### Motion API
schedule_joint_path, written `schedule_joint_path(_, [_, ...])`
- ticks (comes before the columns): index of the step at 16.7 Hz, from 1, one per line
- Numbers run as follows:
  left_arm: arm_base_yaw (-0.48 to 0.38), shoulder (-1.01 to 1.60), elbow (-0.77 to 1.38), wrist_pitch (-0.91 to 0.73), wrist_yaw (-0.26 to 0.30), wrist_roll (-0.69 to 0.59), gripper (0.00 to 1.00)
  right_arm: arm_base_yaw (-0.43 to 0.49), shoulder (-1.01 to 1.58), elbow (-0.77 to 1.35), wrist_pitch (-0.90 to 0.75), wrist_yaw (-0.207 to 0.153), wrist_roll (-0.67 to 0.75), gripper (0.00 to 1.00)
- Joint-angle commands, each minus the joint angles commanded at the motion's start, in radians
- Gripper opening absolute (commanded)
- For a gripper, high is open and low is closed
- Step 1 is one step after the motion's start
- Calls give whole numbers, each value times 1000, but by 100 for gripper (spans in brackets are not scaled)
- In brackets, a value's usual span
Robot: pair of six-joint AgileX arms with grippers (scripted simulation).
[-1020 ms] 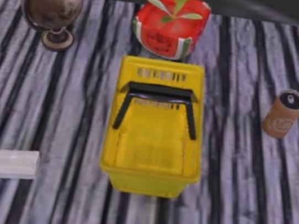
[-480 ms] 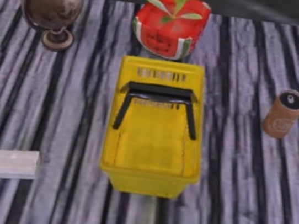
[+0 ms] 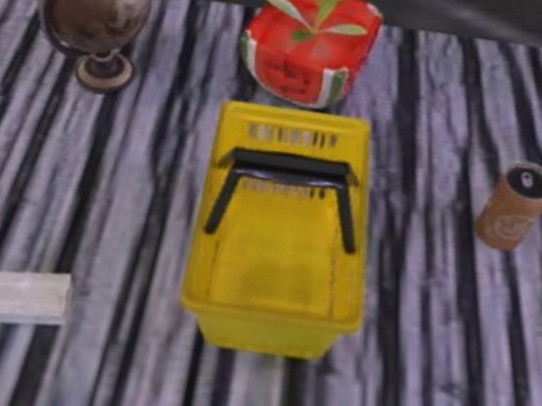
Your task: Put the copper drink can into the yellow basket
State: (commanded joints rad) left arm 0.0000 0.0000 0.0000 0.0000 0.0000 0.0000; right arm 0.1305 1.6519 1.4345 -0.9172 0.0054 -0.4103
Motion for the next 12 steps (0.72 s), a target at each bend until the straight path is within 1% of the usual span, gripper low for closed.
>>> schedule_joint_path(3, [0,0,0,0,0,0,100,19,281,234,-145,3,-65,100])
schedule_joint_path(6, [0,0,0,0,0,0,100,37,490,408,-253,1,-115,100])
schedule_joint_path(9, [0,0,0,0,0,0,100,50,608,508,-317,-1,-146,100])
schedule_joint_path(12, [0,0,0,0,0,0,100,53,633,529,-332,-2,-153,100])
